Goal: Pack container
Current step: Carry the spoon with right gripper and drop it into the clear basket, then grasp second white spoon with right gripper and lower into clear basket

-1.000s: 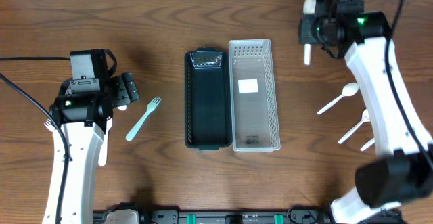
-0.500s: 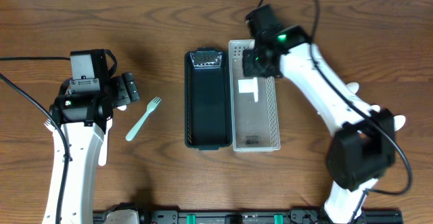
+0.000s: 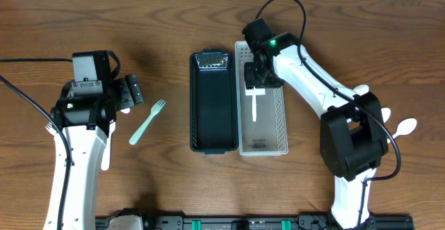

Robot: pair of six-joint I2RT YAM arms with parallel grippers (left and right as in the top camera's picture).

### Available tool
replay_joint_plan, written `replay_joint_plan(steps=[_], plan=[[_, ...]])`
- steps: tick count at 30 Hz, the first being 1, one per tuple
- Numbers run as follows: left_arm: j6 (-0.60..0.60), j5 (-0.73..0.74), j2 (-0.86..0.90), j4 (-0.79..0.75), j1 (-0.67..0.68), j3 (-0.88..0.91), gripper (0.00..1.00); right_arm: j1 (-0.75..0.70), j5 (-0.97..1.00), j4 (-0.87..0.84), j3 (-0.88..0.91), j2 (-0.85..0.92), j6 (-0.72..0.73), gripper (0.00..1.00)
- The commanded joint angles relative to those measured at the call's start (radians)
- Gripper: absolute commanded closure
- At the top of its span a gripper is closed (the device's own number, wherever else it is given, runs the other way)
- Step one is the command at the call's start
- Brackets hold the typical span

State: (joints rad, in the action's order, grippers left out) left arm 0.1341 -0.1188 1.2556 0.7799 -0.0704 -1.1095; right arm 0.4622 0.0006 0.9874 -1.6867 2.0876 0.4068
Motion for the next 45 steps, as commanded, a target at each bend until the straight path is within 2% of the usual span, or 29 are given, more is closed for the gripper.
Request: replay_joint_plan(steps=[1,6,9,11,13,15,17,20,27,36,41,45], plan=[[0.001,-0.001,0.003,0.001,-0.005,-0.025,0.02,-0.019,0.049,0.035,-0.120,-0.064,-0.066,0.50],[0.001,-0.001,0.003,0.001,-0.005,-0.025,0.02,-0.105,0.195,0.130,-0.283,-0.185,-0.054,0.48],[0.002,-0.001,0.003,0.001,-0.005,-0.025,0.02,-0.209,0.243,0.171,-0.299,-0.262,0.059,0.46],[0.002,-0.001,0.003,0.002,-0.005,-0.025,0.02,-0.304,0.251,0.228,-0.298,-0.290,0.166,0.38],[0.002,-0.001,0.003,0.001,-0.005,-0.025,0.02,-0.394,0.249,0.286,-0.293,-0.293,0.257,0.35],[0.002,-0.001,0.003,0.002,-0.005,-0.025,0.02,-0.482,0.232,0.319,-0.274,-0.280,0.303,0.34],[0.002,-0.001,0.003,0.001,-0.005,-0.025,0.02,-0.553,0.189,0.313,-0.229,-0.264,0.307,0.23],[0.001,-0.001,0.003,0.001,-0.005,-0.025,0.02,-0.618,0.151,0.277,-0.139,-0.238,0.307,0.17],[0.002,-0.001,0.003,0.002,-0.005,-0.025,0.02,-0.663,0.137,0.118,0.112,-0.215,0.307,0.17],[0.002,-0.001,0.003,0.005,-0.005,-0.025,0.02,-0.663,0.117,-0.176,0.397,-0.215,0.284,0.14],[0.002,-0.001,0.003,0.005,-0.005,-0.025,0.02,-0.663,0.088,-0.288,0.500,-0.215,0.283,0.14],[0.002,-0.001,0.003,0.005,-0.005,-0.025,0.02,-0.663,0.084,-0.312,0.523,-0.215,0.282,0.14]])
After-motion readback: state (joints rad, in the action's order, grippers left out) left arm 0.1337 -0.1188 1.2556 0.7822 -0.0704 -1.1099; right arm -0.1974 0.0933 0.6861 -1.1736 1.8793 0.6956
